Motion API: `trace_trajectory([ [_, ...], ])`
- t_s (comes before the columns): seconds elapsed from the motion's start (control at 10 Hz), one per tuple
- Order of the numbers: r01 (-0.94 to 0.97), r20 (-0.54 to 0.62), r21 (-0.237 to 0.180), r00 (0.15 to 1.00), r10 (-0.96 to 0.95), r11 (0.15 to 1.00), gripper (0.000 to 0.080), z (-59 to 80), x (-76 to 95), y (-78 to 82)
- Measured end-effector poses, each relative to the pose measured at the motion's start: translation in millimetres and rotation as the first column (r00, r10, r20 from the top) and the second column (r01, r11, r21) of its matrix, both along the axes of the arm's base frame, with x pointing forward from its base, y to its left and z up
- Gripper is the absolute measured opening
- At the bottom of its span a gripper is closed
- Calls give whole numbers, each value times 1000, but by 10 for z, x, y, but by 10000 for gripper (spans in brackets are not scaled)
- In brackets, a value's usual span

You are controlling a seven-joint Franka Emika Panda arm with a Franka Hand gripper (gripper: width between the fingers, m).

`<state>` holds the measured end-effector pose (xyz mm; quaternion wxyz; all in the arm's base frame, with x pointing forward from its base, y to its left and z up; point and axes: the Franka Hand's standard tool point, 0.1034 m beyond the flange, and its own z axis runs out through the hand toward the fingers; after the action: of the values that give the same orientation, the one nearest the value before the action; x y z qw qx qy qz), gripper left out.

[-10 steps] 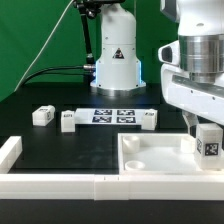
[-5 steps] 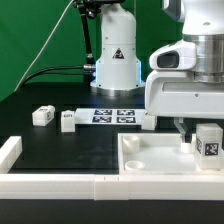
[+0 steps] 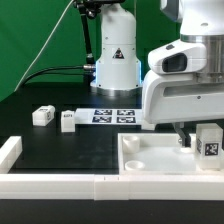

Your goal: Assemble one leg

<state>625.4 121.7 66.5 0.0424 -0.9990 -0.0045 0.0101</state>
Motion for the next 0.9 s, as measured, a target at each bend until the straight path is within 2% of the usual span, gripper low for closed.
trace_trajectory([
  [0.1, 0, 0, 0, 1000, 0, 1000, 403, 0, 0, -1],
  [0.2, 1, 0, 0, 1000, -1, 1000, 403, 0, 1, -4],
  [0.3, 1, 0, -1, 1000, -1, 1000, 291, 0, 1, -9],
  [0.7, 100, -6, -4, 995, -100, 995, 291, 3, 9, -25],
  [0.9, 393, -31, -12, 919, -393, 919, 291, -3, 7, -22],
])
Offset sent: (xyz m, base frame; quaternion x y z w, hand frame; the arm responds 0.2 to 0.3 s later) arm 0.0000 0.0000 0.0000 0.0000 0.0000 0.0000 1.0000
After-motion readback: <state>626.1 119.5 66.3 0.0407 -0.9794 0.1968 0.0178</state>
